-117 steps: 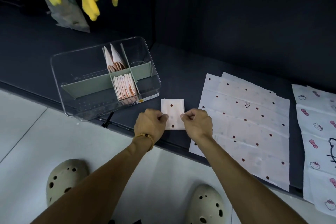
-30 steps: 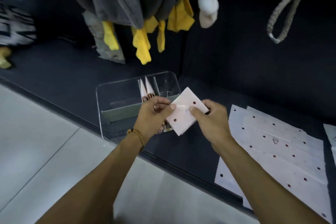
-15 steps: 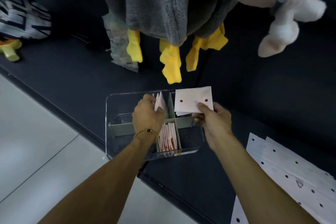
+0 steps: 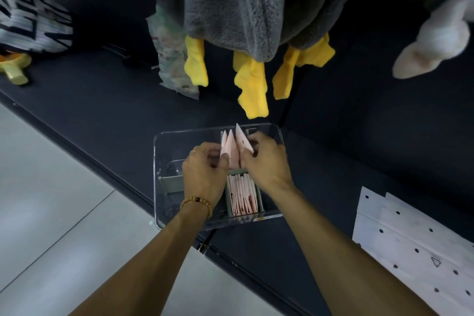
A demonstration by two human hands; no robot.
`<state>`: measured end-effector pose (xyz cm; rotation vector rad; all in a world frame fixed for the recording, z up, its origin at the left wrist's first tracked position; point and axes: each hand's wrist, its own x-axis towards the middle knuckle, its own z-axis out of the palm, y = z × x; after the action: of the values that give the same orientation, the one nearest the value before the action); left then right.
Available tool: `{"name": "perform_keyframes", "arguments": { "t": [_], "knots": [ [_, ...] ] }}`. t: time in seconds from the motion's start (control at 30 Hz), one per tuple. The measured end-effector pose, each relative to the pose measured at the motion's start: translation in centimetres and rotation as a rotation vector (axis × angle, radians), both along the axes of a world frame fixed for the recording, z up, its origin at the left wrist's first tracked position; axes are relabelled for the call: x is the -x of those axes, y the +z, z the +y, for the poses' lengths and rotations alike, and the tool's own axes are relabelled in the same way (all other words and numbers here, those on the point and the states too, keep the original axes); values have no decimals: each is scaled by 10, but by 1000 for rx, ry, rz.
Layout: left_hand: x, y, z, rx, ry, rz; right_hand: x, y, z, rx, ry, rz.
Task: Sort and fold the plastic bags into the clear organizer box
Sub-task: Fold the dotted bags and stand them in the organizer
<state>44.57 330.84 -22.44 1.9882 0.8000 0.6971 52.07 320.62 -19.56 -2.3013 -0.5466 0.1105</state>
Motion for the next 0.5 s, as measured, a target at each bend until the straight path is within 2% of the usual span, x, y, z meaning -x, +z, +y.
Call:
{"name": "perform_keyframes", "arguments": {
  "t": [0.07,0.17,0.3,0.5],
  "knots": [
    [0,2,0,13,-44,24,-1,-1,-1,40,32,64],
    [-1,11,-3,73,-58,34,-1,3,-5,-6,36,103],
    [10,27,-17,195,-17,-45,-1,14,-33,-170,-126,139],
    [47,30,-90,591,-121,-181,22,15,-131,-355,-420,251]
  ]
}}
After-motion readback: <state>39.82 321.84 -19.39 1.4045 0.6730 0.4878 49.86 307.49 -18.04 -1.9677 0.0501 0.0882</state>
